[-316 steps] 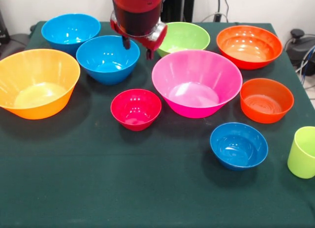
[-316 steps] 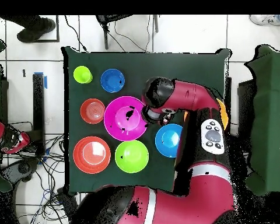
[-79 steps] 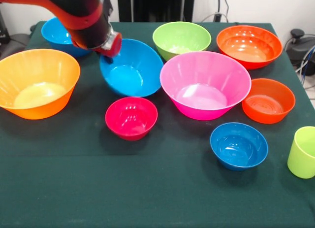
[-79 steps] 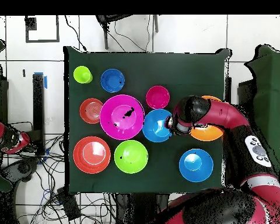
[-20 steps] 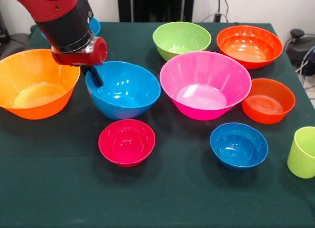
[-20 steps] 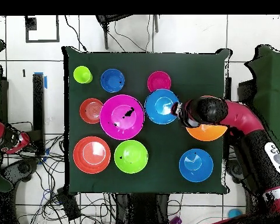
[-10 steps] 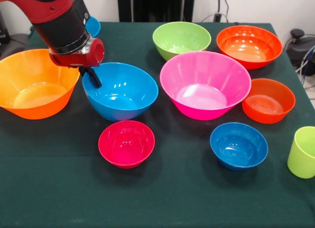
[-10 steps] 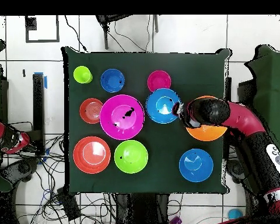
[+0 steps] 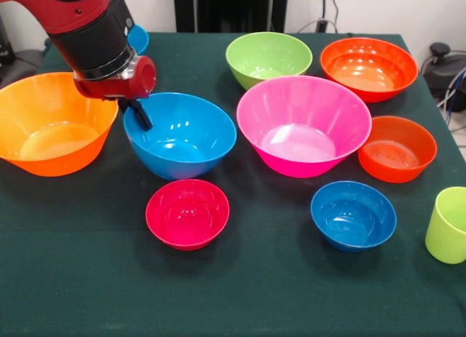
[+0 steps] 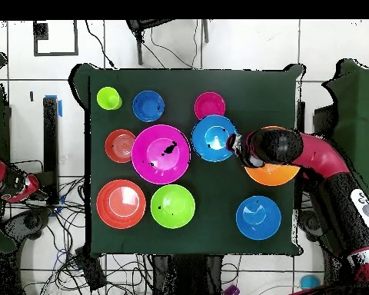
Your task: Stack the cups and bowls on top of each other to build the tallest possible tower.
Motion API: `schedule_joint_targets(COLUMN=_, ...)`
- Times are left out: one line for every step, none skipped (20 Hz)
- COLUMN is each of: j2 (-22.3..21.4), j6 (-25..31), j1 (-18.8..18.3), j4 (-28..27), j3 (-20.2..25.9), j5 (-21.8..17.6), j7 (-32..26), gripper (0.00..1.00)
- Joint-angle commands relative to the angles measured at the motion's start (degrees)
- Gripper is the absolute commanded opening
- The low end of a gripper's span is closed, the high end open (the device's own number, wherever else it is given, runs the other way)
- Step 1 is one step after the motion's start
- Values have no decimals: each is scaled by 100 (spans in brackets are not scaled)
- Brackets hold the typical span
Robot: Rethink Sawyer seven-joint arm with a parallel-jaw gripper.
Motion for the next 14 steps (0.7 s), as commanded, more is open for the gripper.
schedule_joint_targets(j2=26, j6=436, j1=-83, j4=274, j3=346, j5=49, j7=-1667, gripper=0)
schedule_joint_targets(j2=17, j6=469, j1=-130, j4=315, j3=394, j5=92, j7=-1688, gripper=0)
schedule_joint_targets(j2=-19, j6=581, j1=-161, j4=348, j3=424, j5=139, j7=-1722, gripper=0)
schedule_joint_targets(j2=-35, j6=624, j1=-189, j4=388, j3=448, j5=159, j7=-1729, gripper=0)
schedule_joint_targets(j2=-51, j6=667, j1=-218, j4=428, j3=472, j5=179, j7=-1736, gripper=0)
schedule_joint_targets(j2=-67, j6=695, j1=-239, j4=463, j3=488, j5=183, j7=-1736, gripper=0)
schedule_joint_targets(j2=-82, j6=744, j1=-250, j4=466, j3=514, j5=196, j7=-1739, gripper=0)
schedule_joint_targets(j2=-91, j6=775, j1=-273, j4=495, j3=538, j5=201, j7=-1738, gripper=0)
schedule_joint_targets(j2=-85, j6=851, j1=-268, j4=460, j3=551, j5=208, j7=-1751, gripper=0)
schedule_joint_targets(j2=-88, j6=979, j1=-253, j4=430, j3=541, j5=212, j7=-1767, gripper=0)
schedule_joint_targets(j2=-101, j6=1035, j1=-253, j4=439, j3=541, j5=215, j7=-1753, gripper=0)
schedule_joint_targets(j2=-111, j6=1094, j1=-250, j4=456, j3=546, j5=236, j7=-1715, gripper=0)
schedule_joint_targets(j2=-83, j6=1118, j1=-235, j4=416, j3=552, j5=239, j7=-1700, gripper=0)
schedule_joint_targets(j2=-53, j6=1118, j1=-224, j4=391, j3=575, j5=269, j7=-1657, gripper=0)
